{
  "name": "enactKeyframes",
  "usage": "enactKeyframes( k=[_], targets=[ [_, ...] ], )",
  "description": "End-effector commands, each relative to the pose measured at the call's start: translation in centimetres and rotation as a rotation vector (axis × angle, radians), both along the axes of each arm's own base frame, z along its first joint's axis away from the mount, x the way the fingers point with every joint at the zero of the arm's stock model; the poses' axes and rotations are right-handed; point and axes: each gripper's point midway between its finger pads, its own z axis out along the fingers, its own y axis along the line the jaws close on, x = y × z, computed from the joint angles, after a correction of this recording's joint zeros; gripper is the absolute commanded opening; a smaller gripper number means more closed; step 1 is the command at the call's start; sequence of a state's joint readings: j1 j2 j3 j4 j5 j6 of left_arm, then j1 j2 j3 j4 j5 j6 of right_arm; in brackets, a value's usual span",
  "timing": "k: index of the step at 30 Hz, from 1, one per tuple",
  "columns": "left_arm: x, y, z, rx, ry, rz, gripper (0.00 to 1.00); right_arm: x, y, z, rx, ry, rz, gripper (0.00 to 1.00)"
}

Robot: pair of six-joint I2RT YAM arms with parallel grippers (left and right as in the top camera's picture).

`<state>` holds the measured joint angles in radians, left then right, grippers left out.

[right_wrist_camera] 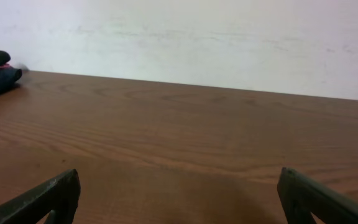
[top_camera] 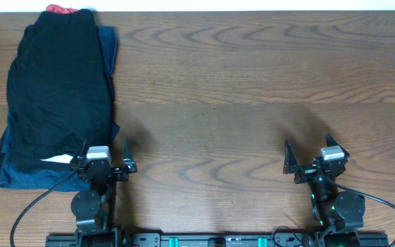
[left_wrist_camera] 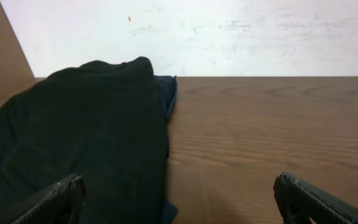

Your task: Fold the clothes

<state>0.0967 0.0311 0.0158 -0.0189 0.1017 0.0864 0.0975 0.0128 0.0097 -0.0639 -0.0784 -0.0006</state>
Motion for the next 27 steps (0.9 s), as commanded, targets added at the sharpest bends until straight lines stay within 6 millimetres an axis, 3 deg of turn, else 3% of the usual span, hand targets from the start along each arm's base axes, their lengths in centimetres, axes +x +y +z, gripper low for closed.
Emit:
enactKeyframes(
  k=[1, 10, 16, 22, 27],
  targets=[
    [-0.1, -0.1, -1.4, 0.015, 0.045, -0.012, 0.98, -0.1, 0.6, -0.1, 0.008, 0.000, 0.025, 0.99],
    [0.0, -0.3, 0.0, -0.007, 0.006, -0.017, 0.98, -0.1, 0.7, 0.3, 0.002, 0.005, 0.033, 0.99],
    [-0.3, -0.3, 3.2, -0.009, 0.000, -0.016, 0.98, 0.5, 0.8, 2.3, -0.018, 0.043, 0.034, 0.99],
    [1.3, -0.1, 6.4, -0.018, 0.093, -0.016, 0.98, 3.1, 1.1, 6.8, -0.048, 0.095, 0.038, 0.99],
    [4.5, 0.2, 8.7, -0.032, 0.221, -0.015, 0.98, 7.4, 1.9, 10.0, -0.054, 0.172, 0.059, 0.99]
  ],
)
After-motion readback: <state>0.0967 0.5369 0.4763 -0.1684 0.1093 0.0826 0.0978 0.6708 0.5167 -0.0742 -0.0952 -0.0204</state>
